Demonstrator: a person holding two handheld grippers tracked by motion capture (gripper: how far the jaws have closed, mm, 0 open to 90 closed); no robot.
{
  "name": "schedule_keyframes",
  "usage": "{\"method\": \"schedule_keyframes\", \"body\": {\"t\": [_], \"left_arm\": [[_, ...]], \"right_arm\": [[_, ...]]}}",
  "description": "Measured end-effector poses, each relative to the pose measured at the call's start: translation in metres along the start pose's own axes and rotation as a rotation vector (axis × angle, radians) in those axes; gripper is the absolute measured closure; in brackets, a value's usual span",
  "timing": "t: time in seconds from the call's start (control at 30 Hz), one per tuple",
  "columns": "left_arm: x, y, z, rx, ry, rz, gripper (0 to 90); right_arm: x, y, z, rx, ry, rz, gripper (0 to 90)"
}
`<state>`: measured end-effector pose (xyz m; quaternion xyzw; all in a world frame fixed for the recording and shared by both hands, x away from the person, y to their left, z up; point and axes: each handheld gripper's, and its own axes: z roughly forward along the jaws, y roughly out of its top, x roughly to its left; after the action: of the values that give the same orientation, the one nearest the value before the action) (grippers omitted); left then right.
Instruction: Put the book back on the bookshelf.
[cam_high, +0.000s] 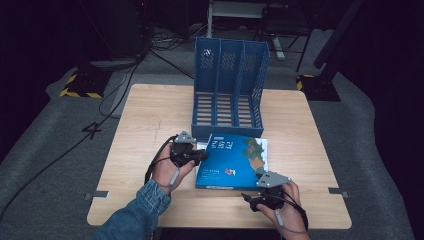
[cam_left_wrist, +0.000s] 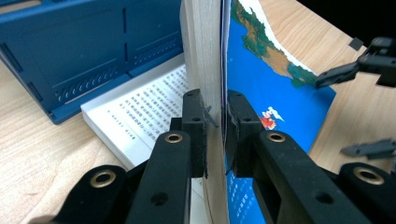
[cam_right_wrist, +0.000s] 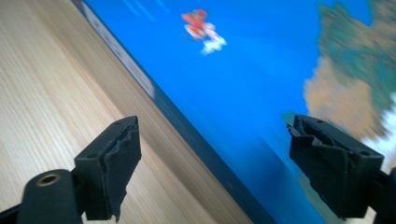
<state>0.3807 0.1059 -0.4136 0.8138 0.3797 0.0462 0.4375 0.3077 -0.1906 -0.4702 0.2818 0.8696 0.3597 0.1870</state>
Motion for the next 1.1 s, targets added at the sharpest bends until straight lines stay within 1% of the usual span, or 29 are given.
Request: {"method": "schedule_keyframes", "body": {"t": [0.03,0.07,0.1,0.13,0.2,0.27,0.3,0.37,0.47,0.5,0.6,0.63,0.67,0.77,0.83,0.9,0.93,0.97,1.03,1.1], "left_arm": [[-0.005,0.006,-0.002,0.001,0.008,0.007,80.2],[-0.005,0.006,-0.002,0.001,0.008,0.007,80.2],[-0.007,0.009,-0.003,0.003,0.010,0.017,80.2],[-0.010,0.013,-0.005,0.004,0.014,0.019,80.2],[-0.014,0.019,-0.006,0.003,0.016,0.025,80.3],[-0.017,0.024,-0.007,-0.001,0.013,0.028,80.3],[-0.017,0.024,-0.007,-0.001,0.013,0.028,80.3],[-0.019,0.029,-0.008,-0.001,0.004,0.030,80.3],[-0.020,0.030,-0.008,0.002,-0.009,0.018,80.4],[-0.019,0.031,-0.008,0.002,-0.014,0.013,80.3],[-0.018,0.031,-0.008,0.004,-0.028,0.007,80.3],[-0.017,0.032,-0.008,0.009,-0.032,0.008,80.3],[-0.017,0.032,-0.008,0.008,-0.034,0.004,80.3],[-0.014,0.035,-0.006,0.019,-0.041,0.000,80.3],[-0.013,0.037,-0.005,0.018,-0.043,0.001,80.3],[-0.012,0.039,-0.003,0.020,-0.046,0.003,80.4],[-0.011,0.040,-0.002,0.023,-0.049,0.005,80.4],[-0.011,0.040,-0.002,0.025,-0.050,0.004,80.4],[-0.008,0.041,-0.001,0.029,-0.063,-0.001,80.5],[-0.006,0.042,0.000,0.037,-0.069,-0.007,80.5]], "right_arm": [[0.005,0.005,0.004,-0.011,0.013,-0.014,17.0],[0.005,0.005,0.004,-0.011,0.013,-0.014,17.0],[0.007,0.008,0.005,-0.019,0.015,-0.026,16.9],[0.010,0.011,0.006,-0.029,0.018,-0.033,16.9],[0.016,0.019,0.010,-0.036,0.030,-0.065,17.2],[0.020,0.025,0.014,-0.038,0.039,-0.083,16.5],[0.020,0.025,0.014,-0.038,0.039,-0.083,16.5],[0.025,0.032,0.019,-0.054,0.033,-0.106,15.4],[0.030,0.040,0.025,-0.070,0.001,-0.141,14.1],[0.032,0.043,0.028,-0.074,-0.007,-0.156,12.0],[0.039,0.047,0.039,-0.075,-0.041,-0.202,0.8],[0.042,0.048,0.043,-0.083,-0.052,-0.204,0.0],[0.045,0.048,0.047,-0.110,-0.083,-0.204,0.0],[0.050,0.051,0.054,-0.145,-0.138,-0.197,0.0],[0.051,0.052,0.056,-0.143,-0.161,-0.198,0.0],[0.052,0.052,0.059,-0.134,-0.184,-0.219,0.0],[0.053,0.052,0.061,-0.127,-0.204,-0.227,0.0],[0.054,0.053,0.062,-0.114,-0.215,-0.237,0.0],[0.054,0.056,0.064,-0.098,-0.225,-0.233,0.0],[0.051,0.058,0.066,-0.102,-0.225,-0.230,0.0]]}}
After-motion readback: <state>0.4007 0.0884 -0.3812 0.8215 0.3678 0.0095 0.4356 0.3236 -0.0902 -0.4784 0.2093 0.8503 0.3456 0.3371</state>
